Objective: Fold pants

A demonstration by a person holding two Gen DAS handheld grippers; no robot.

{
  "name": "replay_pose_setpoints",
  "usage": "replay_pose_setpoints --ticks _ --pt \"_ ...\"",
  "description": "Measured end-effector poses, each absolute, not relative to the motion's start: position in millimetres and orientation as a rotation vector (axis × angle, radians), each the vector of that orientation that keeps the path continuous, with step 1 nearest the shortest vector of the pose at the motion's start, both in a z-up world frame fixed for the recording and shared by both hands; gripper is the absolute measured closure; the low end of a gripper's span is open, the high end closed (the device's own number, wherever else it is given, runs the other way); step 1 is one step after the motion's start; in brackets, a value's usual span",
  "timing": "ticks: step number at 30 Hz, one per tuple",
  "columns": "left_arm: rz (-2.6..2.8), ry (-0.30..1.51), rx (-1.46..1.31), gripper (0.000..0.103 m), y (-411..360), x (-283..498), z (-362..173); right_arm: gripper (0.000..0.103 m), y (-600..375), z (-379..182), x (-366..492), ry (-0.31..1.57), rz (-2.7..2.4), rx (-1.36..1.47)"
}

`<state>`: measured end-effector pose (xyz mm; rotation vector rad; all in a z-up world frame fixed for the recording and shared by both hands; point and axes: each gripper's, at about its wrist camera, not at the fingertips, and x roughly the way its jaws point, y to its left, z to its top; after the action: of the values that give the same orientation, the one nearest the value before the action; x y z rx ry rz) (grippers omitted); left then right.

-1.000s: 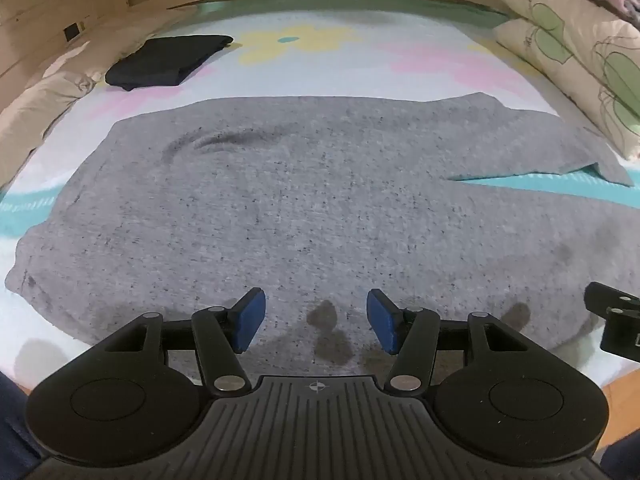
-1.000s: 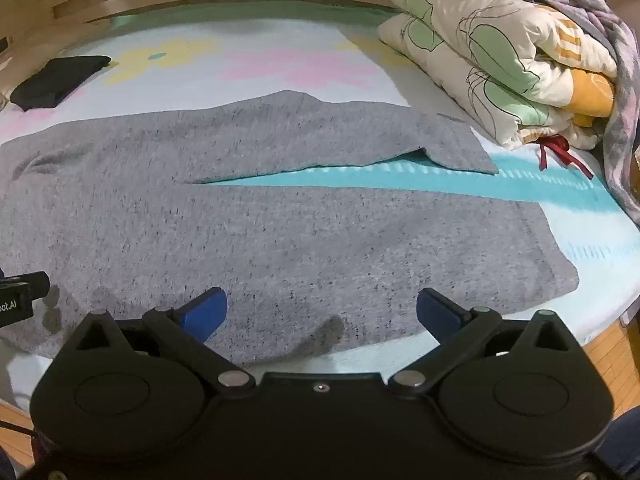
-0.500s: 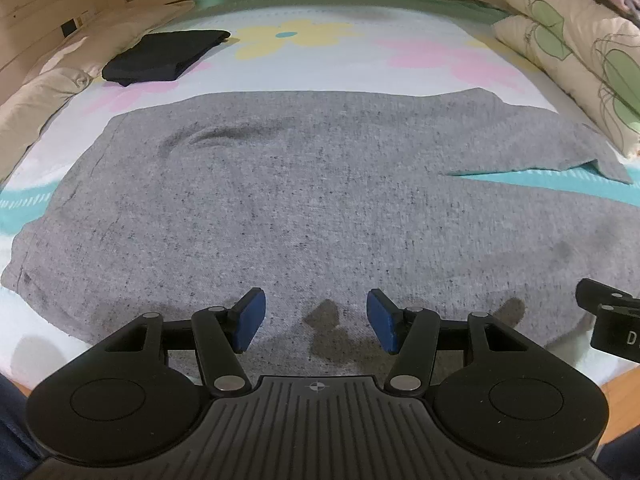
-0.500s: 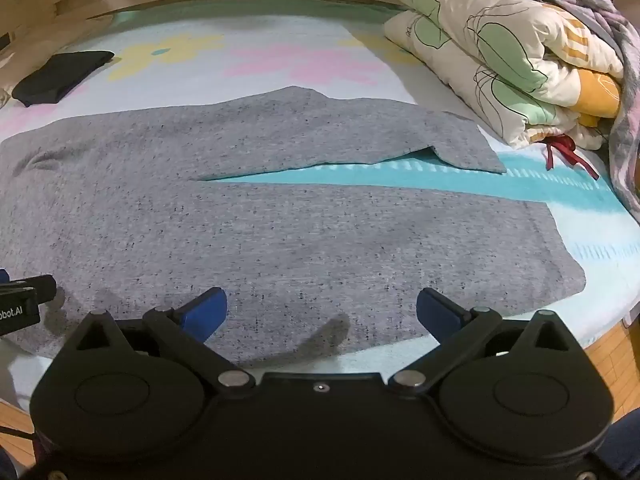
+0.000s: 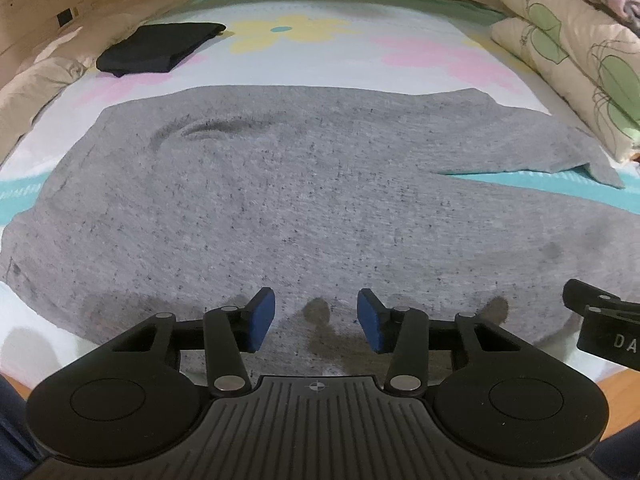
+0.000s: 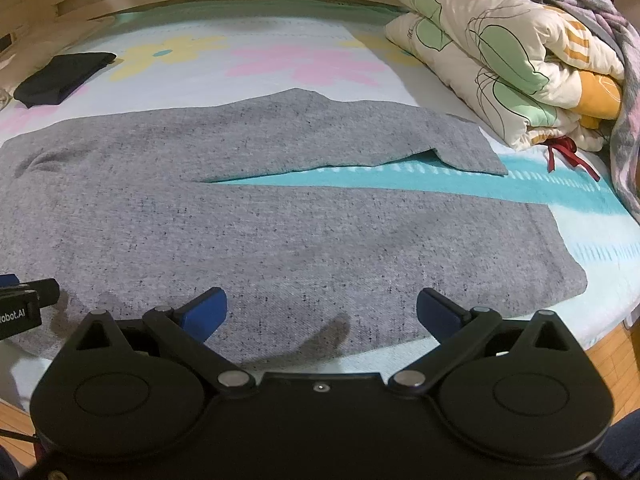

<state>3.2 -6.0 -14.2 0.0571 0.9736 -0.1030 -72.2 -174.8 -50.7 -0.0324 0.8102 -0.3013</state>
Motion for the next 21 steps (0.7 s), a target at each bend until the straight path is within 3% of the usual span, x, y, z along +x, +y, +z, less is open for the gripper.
replay_pose_setpoints --ticks 7,13,21 --pt "-0.095 0.971 0.05 0.061 -5.6 2.1 -13.3 0.002 -173.9 -50.1 -72.0 0.81 -0.303 -0.033" --pt "-0.081 0.99 0.039 0.072 -4.3 1.7 -15.8 0.002 -174.2 -49.8 -71.9 0.811 -0.301 -0.033" --pt "-0.106 0.949 0.15 0.072 -13.2 -2.4 -14.5 0.002 -174.3 -48.1 -72.5 0.807 -0.299 -0.034"
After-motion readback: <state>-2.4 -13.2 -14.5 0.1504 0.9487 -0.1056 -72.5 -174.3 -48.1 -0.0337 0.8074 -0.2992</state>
